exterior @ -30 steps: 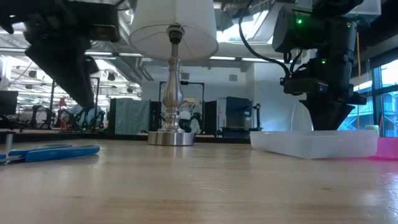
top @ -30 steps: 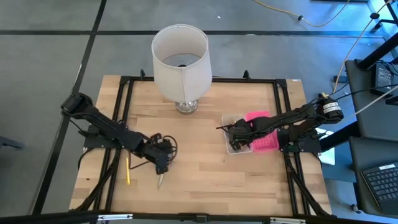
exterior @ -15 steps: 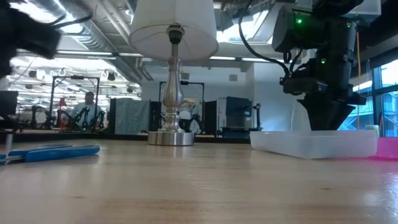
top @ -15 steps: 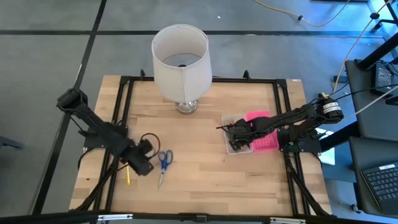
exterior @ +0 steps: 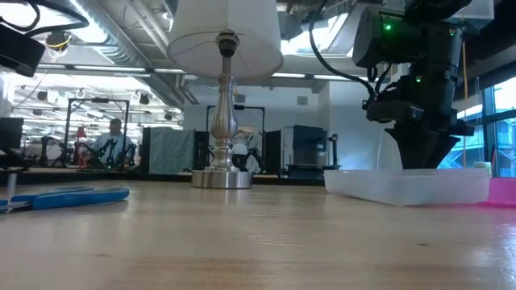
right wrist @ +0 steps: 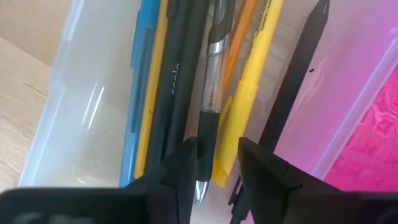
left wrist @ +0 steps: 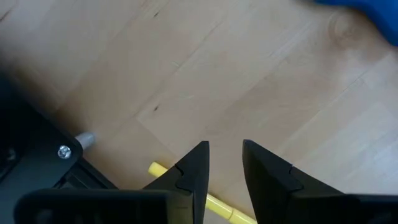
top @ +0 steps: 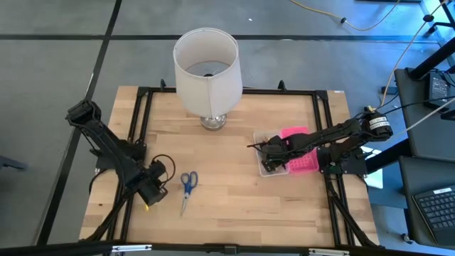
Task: Pick & place school supplies into a supply box
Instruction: Put the yellow pen into the supply box
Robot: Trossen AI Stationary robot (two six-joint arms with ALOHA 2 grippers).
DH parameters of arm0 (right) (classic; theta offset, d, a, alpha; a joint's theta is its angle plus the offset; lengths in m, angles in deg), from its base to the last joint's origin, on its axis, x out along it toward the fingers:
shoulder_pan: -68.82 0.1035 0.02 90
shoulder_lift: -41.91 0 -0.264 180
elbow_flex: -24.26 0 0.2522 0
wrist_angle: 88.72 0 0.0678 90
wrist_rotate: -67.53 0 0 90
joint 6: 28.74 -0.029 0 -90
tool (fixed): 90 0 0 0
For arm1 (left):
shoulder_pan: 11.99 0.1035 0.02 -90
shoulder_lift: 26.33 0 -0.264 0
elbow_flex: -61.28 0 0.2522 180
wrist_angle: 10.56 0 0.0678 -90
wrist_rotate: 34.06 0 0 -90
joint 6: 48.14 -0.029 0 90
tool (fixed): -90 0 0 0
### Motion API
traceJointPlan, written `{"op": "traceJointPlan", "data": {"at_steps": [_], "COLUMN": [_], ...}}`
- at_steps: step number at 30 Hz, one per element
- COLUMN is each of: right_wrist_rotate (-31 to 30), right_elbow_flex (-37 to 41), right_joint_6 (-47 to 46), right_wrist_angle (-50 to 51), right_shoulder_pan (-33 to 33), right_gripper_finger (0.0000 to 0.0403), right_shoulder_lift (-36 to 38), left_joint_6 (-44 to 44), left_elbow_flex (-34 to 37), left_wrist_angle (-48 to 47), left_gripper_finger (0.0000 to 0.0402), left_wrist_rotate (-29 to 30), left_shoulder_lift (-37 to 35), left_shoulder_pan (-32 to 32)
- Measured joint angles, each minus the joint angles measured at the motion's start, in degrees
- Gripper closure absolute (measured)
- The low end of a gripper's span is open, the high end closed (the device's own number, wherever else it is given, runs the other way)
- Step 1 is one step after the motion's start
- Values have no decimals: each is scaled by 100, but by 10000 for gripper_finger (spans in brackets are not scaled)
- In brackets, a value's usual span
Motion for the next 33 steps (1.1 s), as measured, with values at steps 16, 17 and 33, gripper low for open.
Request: {"op": "traceJointPlan", "data": {"at_steps": [16, 17, 33], "right_wrist_rotate": [4, 2, -2], "right_elbow_flex": [1, 2, 2], "right_joint_6": [-4, -4, -6], "right_wrist_angle": [-25, -43, -83], "right_shoulder_pan": [0, 0, 0], "right_gripper_finger": [281, 281, 281], "right_shoulder_lift": [0, 0, 0], "left_joint_6": [56, 70, 2166], "left_elbow_flex": [0, -2, 243], "left_wrist_angle": [11, 45, 289], "left_gripper_finger": [242, 235, 234], "left_wrist_rotate": [238, 298, -810], "left_shoulder_lift": [2, 2, 155], "left_shoulder_pan": [-162, -173, -412]}}
